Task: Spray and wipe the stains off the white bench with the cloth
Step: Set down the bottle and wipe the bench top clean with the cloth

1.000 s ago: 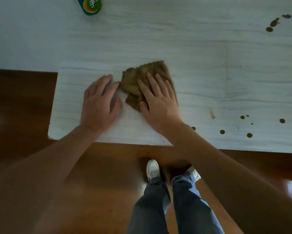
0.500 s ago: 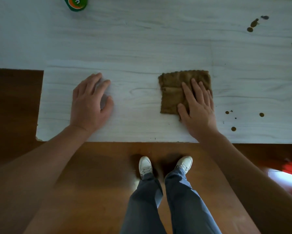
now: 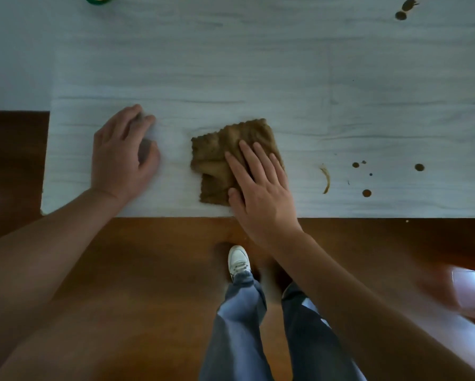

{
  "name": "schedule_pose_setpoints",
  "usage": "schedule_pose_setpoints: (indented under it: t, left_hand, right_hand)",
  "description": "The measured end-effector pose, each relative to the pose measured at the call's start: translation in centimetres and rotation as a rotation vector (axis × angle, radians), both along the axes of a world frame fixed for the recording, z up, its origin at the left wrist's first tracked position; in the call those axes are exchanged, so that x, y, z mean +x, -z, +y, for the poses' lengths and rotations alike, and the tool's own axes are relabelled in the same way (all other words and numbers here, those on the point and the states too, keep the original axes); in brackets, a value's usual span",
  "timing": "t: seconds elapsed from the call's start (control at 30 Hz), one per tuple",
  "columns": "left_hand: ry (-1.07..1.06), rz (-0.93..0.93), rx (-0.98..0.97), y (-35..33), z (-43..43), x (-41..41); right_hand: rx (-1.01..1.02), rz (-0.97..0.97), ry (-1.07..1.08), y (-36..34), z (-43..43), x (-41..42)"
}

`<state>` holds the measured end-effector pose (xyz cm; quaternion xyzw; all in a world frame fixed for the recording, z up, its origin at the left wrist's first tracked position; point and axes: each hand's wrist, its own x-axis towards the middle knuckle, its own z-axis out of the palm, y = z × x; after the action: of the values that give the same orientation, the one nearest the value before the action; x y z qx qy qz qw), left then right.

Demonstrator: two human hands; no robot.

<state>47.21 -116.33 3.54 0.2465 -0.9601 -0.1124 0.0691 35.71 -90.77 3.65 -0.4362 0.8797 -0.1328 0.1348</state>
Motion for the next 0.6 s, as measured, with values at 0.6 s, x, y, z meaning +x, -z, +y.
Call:
schedule_pose_setpoints:
  t: [0.6]
  left_hand:
    - [0.042,0.024,0.064,0.7,16.4,-13.0]
  right_hand:
    - [0.082,0.031,0.483,-0.2,13.6,-11.7]
